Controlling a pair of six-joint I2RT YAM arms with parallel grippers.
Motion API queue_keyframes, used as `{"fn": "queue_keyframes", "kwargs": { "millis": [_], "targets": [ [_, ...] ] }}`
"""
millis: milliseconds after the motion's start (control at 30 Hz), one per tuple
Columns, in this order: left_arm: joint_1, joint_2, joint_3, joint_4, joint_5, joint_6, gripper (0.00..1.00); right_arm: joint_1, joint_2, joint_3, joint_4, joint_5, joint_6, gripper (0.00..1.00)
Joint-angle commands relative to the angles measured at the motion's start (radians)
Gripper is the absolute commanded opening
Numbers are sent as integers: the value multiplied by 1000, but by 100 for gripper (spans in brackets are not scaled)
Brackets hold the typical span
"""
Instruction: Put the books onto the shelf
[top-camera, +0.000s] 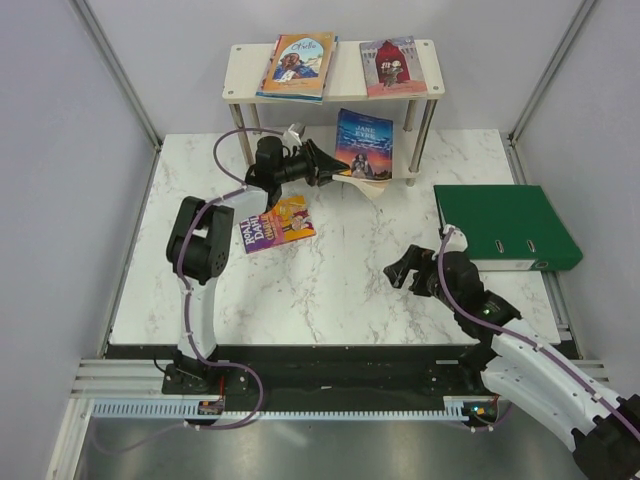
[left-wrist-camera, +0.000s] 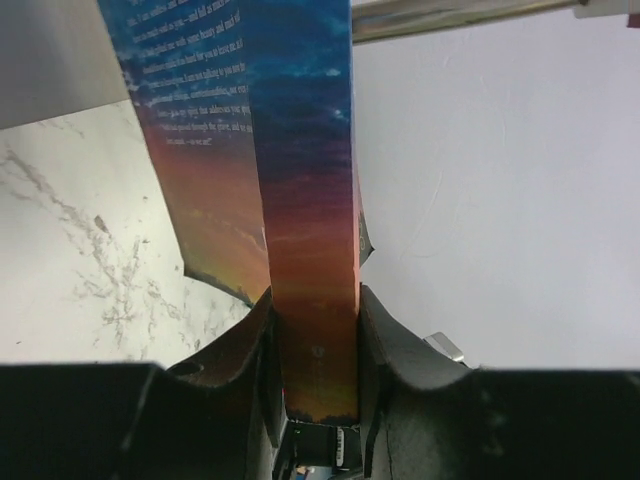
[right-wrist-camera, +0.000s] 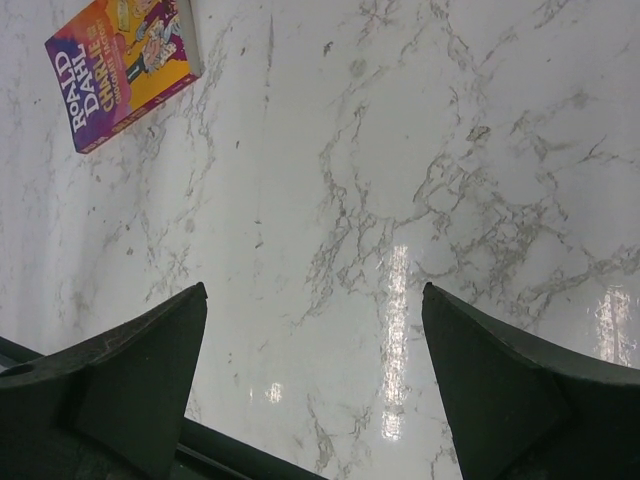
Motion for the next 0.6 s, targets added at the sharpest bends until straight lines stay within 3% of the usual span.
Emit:
{"fn": "queue_keyframes", "kwargs": {
  "millis": [0,200,567],
  "targets": [
    [21,-12,17,138,-8,-34,2,1,25,-30,66,2,22,95],
    [-14,-9,85,-40,-66,58,3,-1,59,-38,91,-9,19,95],
    [-62,176,290,-72,-115,-49,6,-1,74,-44,103,-21,19,96]
  ]
}}
